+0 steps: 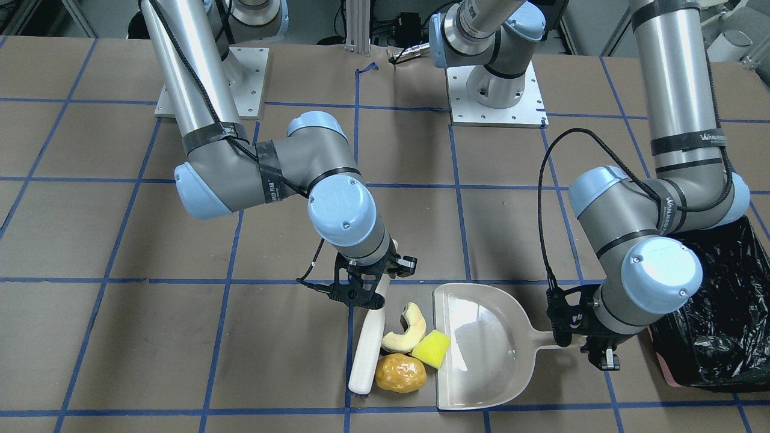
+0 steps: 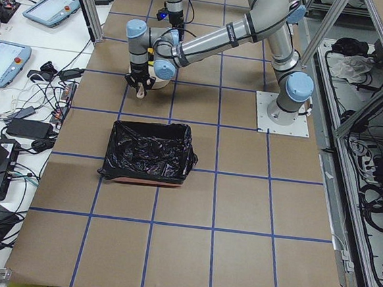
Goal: Sweep and dump trash into bin
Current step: 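Sweep the sponge, peel and potato into the dustpan with the right-held brush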
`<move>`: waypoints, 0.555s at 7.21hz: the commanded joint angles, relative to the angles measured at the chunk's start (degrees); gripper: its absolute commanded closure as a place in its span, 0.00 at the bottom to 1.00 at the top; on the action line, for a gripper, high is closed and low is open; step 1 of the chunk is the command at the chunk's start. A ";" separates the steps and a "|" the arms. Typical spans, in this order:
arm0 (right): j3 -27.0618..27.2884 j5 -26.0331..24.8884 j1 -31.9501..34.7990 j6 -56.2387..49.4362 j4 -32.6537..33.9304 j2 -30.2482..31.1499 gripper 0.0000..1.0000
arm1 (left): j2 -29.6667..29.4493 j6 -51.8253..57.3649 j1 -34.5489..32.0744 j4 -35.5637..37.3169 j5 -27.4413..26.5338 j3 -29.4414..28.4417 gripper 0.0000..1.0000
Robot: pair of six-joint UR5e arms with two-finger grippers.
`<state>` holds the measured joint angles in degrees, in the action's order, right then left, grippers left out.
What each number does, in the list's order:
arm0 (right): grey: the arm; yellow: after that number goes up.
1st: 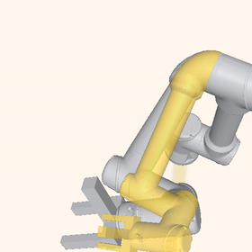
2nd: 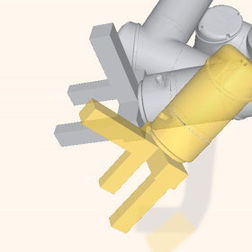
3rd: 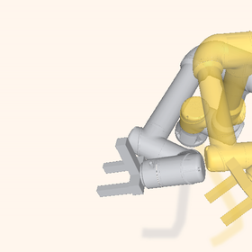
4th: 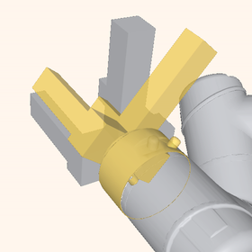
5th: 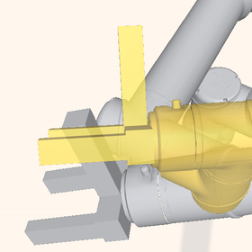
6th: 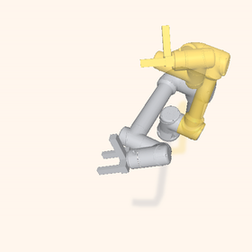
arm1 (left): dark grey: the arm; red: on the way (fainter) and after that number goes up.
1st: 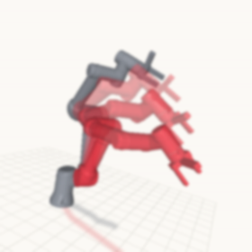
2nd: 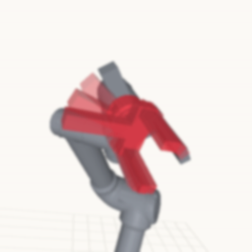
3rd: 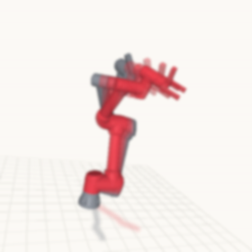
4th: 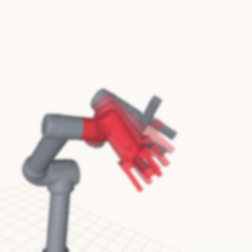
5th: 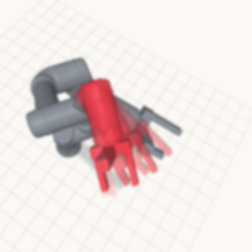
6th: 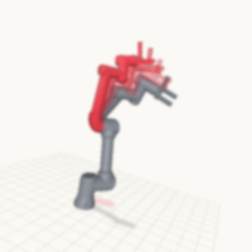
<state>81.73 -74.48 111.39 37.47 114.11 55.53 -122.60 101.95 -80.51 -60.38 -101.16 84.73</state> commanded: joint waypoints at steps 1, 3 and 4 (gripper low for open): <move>-1.92 0.65 2.77 1.99 1.28 -1.38 1.00 | 0.00 0.00 0.00 0.00 0.00 0.00 0.89; -3.33 0.74 4.36 3.75 1.47 -2.44 1.00 | 0.08 0.00 0.00 0.00 0.09 0.00 0.89; -4.38 1.18 5.41 5.32 1.47 -2.96 1.00 | 0.08 0.00 0.00 0.00 0.09 0.09 0.89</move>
<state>78.53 -73.68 115.51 41.15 115.49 53.22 -122.56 101.95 -80.51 -60.38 -101.08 84.76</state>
